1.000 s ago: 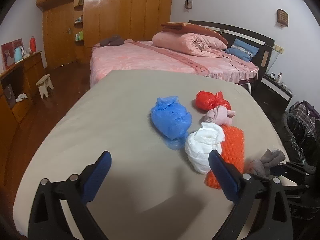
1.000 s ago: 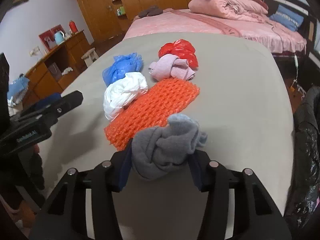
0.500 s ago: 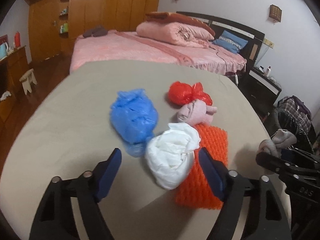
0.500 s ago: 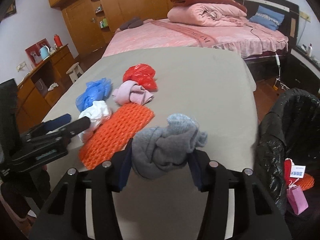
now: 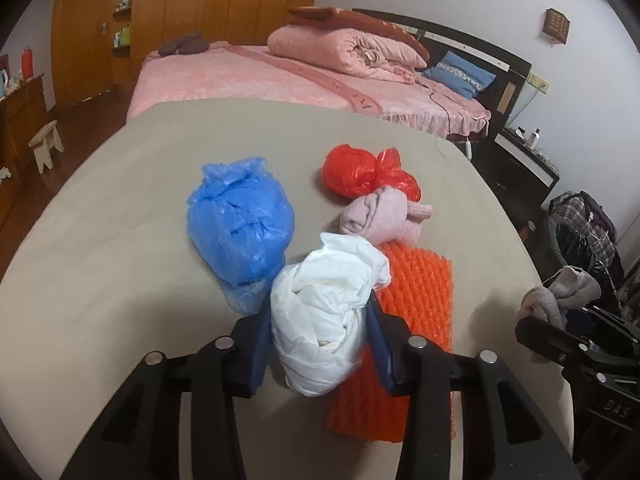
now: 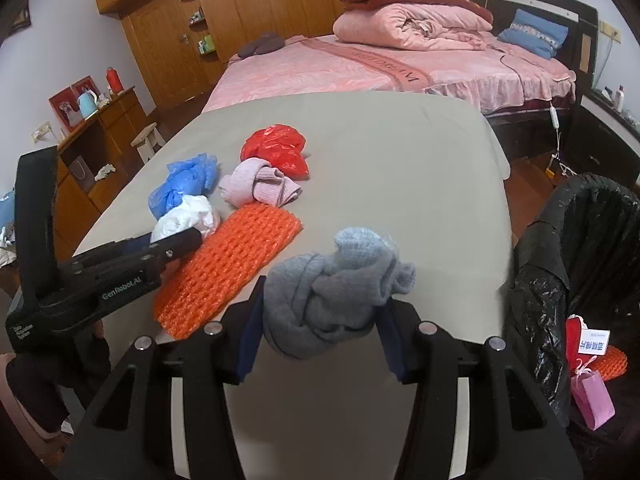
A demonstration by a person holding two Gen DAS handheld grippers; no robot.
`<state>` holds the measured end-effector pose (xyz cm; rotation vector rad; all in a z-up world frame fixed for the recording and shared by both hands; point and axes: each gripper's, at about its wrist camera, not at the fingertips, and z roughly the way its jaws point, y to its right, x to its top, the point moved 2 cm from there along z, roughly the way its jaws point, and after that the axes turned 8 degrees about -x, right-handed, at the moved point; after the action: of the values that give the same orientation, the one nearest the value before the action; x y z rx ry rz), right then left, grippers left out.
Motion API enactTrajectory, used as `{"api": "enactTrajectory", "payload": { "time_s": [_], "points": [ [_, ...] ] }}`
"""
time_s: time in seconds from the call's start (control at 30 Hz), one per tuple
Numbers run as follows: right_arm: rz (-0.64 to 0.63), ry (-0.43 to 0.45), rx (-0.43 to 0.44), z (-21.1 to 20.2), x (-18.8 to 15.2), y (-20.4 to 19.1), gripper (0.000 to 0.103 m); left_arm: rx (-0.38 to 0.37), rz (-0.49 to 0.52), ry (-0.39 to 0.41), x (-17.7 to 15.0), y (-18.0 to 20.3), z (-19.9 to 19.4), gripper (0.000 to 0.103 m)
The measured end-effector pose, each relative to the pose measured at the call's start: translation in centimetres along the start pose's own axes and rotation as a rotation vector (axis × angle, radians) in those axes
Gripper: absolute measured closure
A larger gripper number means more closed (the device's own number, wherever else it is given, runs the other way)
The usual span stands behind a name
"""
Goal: Collect trash
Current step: 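Grasp the white plastic bag with the left gripper while the right holds the grey sock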
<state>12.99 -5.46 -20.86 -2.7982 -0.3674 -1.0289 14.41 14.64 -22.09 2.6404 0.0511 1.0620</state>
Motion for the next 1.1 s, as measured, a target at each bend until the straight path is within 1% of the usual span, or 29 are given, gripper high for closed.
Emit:
{"api": "enactTrajectory", "payload": {
  "time_s": [0.4,0.57,0.8,0.97,1.1],
  "points": [
    [-0.005,0.027,0.003,-1.0,0.6,-0.2,0.054,0.026,0.022,0.086,0.9,0.8,-4.6,0.061],
    [-0.001,0.056,0.016,-2.7,1.2,-0.1,0.054,0.037,0.035,0.115,1.6,2.0,-6.4,0.061],
    [0.009,0.133,0.009,-6.9,2.9,1.1,0.054,0.025,0.067,0.151,3.0,4.8,-8.9,0.061],
    [0.029,0.197,-0.011,-10.4,3.9,2.7,0.054,-0.003,0.083,0.179,4.0,7.5,-10.3,0.061],
    [0.058,0.245,-0.037,-13.1,4.5,4.7,0.053,-0.047,0.103,0.197,5.1,10.3,-11.1,0.061]
  ]
}}
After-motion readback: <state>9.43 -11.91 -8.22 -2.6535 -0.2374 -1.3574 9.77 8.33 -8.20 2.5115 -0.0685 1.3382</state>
